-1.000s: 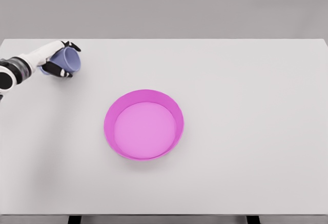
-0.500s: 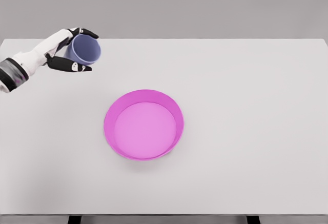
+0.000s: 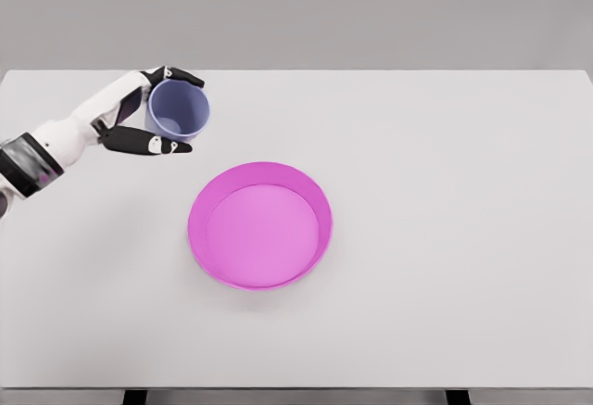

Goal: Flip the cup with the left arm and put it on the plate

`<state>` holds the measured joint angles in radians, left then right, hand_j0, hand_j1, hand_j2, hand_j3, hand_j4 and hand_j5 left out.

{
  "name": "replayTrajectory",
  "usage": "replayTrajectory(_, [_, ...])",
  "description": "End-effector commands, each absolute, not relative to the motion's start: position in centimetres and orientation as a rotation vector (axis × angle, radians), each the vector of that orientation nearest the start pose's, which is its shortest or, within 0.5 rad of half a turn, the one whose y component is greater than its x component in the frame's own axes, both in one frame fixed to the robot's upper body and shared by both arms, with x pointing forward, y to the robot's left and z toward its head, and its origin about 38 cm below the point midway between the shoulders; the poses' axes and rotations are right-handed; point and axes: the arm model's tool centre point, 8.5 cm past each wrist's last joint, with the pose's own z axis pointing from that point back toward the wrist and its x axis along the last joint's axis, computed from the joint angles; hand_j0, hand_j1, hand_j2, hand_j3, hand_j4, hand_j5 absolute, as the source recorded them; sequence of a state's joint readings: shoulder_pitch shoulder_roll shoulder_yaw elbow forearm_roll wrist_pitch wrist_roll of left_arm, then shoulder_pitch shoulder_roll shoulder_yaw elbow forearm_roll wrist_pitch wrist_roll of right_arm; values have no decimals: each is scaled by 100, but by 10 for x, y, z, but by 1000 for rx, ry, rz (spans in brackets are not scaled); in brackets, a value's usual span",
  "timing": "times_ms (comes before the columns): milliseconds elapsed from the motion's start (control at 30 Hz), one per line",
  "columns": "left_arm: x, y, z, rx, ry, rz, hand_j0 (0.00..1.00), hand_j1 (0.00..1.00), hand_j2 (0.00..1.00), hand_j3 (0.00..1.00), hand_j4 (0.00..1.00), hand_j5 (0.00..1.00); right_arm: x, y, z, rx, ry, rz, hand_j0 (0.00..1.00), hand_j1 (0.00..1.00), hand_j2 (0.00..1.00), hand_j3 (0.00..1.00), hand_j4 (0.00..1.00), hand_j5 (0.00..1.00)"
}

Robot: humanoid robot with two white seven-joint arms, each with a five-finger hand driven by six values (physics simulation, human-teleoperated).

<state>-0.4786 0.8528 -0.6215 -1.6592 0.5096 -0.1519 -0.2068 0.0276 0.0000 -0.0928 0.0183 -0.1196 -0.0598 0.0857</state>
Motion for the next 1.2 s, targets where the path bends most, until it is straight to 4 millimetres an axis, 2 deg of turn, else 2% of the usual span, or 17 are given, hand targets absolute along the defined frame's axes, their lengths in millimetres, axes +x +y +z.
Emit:
replayTrajectory(0, [414, 286, 239, -184, -1726, -937, 69, 69, 69, 69, 69, 69, -17, -265, -262, -11, -32, -209, 100, 100, 100, 100, 100, 100])
replayTrajectory(100, [410, 282, 236, -215, -1725, -922, 69, 69, 69, 69, 69, 69, -17, -265, -262, -11, -32, -209, 100, 100, 100, 100, 100, 100])
replayTrajectory(200, [403, 282, 243, -227, -1761, -899, 69, 69, 69, 69, 69, 69, -17, -265, -262, -11, -32, -211, 100, 100, 100, 100, 100, 100])
replayTrajectory(333, [388, 279, 239, -280, -1771, -858, 69, 69, 69, 69, 69, 69, -17, -265, -262, -11, -32, -211, 100, 100, 100, 100, 100, 100])
replayTrajectory(467, [384, 279, 234, -314, -1769, -813, 71, 71, 71, 71, 71, 71, -17, -265, -262, -11, -32, -211, 100, 100, 100, 100, 100, 100])
replayTrajectory(667, [380, 263, 217, -398, -1762, -750, 71, 71, 71, 71, 71, 71, -17, -265, -262, -11, -32, -209, 100, 100, 100, 100, 100, 100])
replayTrajectory(1067, [356, 257, 186, -477, -1776, -710, 71, 71, 71, 71, 71, 71, -17, -265, -262, -11, -32, -210, 100, 100, 100, 100, 100, 100])
replayTrajectory(1167, [353, 247, 180, -510, -1773, -693, 71, 71, 71, 71, 71, 71, -17, -265, -262, -11, -32, -209, 100, 100, 100, 100, 100, 100])
